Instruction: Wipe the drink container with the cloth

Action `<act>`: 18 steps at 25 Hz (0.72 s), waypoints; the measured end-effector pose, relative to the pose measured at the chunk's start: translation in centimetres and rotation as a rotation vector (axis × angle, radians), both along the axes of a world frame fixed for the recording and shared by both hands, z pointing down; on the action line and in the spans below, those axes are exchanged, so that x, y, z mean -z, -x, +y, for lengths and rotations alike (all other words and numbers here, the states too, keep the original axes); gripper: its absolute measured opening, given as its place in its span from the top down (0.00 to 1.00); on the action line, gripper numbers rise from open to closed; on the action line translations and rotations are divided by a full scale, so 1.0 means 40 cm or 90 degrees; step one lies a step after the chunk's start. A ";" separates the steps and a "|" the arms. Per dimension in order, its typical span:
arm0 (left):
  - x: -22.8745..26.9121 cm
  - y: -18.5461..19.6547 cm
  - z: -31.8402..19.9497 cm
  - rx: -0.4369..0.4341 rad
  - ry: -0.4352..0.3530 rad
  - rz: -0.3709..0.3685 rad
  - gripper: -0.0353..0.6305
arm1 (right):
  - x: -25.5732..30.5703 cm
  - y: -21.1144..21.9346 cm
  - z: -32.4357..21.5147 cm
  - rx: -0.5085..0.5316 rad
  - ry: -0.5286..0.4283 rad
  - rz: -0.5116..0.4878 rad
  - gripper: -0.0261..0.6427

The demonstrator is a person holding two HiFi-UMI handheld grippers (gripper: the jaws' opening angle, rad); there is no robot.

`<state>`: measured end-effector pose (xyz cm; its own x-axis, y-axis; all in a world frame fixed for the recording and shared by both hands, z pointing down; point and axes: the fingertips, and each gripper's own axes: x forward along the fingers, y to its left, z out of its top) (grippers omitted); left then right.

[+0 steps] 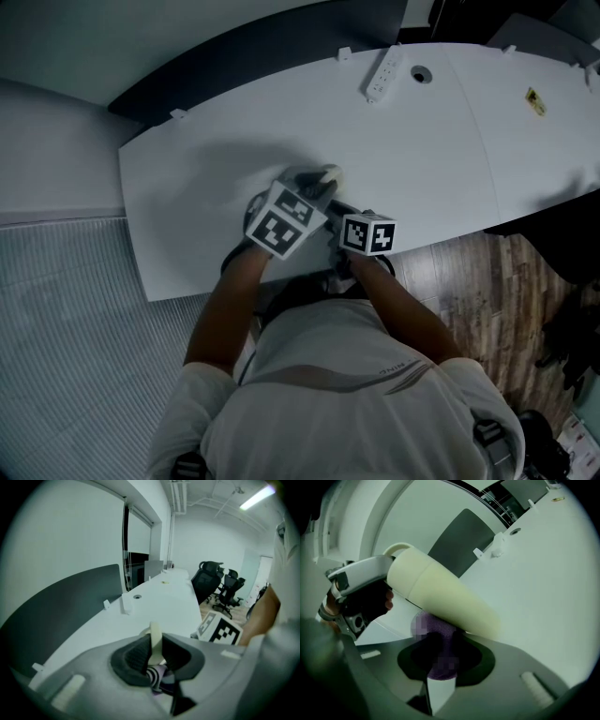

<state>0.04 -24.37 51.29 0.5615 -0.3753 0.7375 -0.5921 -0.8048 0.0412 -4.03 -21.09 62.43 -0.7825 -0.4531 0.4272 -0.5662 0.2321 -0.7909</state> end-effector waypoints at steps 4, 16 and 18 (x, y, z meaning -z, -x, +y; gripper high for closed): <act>-0.001 0.002 -0.001 0.000 0.002 0.002 0.85 | -0.059 0.002 0.000 0.001 0.031 0.032 0.83; 0.003 0.002 -0.001 -0.008 0.009 -0.001 0.85 | -0.007 -0.030 0.089 0.019 0.063 -0.047 0.83; 0.002 0.002 -0.001 -0.009 0.009 -0.001 0.85 | 0.024 -0.071 0.118 -0.011 0.067 -0.068 0.83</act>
<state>-0.05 -24.41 51.22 0.5659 -0.3575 0.7429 -0.5809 -0.8124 0.0516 -1.18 -16.36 61.49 -0.8187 -0.4235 0.3879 -0.4806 0.1354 -0.8664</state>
